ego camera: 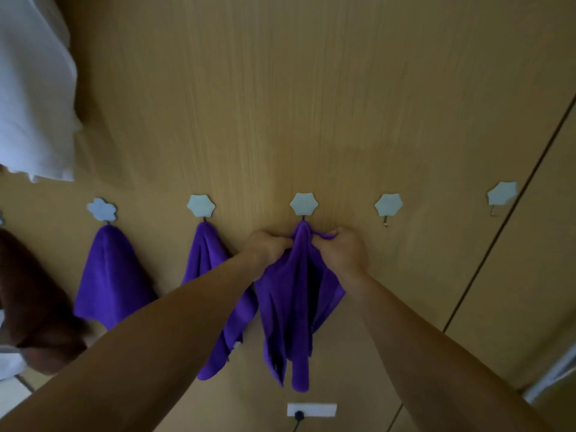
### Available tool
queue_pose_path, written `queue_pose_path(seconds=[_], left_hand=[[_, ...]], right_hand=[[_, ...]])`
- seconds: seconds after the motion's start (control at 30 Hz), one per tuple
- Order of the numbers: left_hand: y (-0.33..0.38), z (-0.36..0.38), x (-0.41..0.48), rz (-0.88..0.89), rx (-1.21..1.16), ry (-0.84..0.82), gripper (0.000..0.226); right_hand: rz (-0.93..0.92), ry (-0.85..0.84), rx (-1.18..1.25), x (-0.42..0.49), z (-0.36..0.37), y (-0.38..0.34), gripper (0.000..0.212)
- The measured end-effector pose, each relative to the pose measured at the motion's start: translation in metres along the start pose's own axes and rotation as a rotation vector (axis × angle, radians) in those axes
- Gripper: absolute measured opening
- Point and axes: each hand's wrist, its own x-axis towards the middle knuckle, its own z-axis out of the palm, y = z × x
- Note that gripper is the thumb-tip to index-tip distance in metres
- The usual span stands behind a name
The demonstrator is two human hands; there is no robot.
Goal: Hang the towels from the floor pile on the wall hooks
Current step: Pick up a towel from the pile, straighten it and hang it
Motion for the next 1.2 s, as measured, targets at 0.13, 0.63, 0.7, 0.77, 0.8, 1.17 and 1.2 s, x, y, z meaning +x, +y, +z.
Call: queue_pose_path(seconds=[0.13, 0.63, 0.7, 0.77, 0.8, 1.17, 1.2], left_hand=[[-0.003, 0.008, -0.009, 0.279, 0.704, 0.288, 0.051], [-0.058, 0.009, -0.014, 0.666, 0.477, -0.099, 0.072], [-0.056, 0.017, -0.017, 0.607, 0.314, -0.017, 0.072], [-0.055, 0.025, -0.017, 0.647, 0.341, 0.124, 0.065], [-0.054, 0.027, -0.017, 0.688, 0.345, 0.182, 0.056], [-0.057, 0.017, -0.009, 0.367, -0.006, -0.199, 0.038], [-0.057, 0.020, -0.009, 0.386, 0.038, -0.162, 0.038]], right_hand=[[-0.196, 0.273, -0.446, -0.009, 0.005, 0.007, 0.034], [-0.437, -0.073, -0.204, -0.032, 0.018, 0.044, 0.069], [-0.373, -0.104, -0.149, -0.032, 0.021, 0.044, 0.068], [-0.299, -0.161, -0.112, -0.031, 0.022, 0.045, 0.059], [-0.281, -0.191, -0.112, -0.030, 0.021, 0.044, 0.051], [-0.051, -0.652, 0.175, -0.008, -0.022, 0.062, 0.043], [-0.030, -0.658, 0.177, -0.008, -0.020, 0.066, 0.043]])
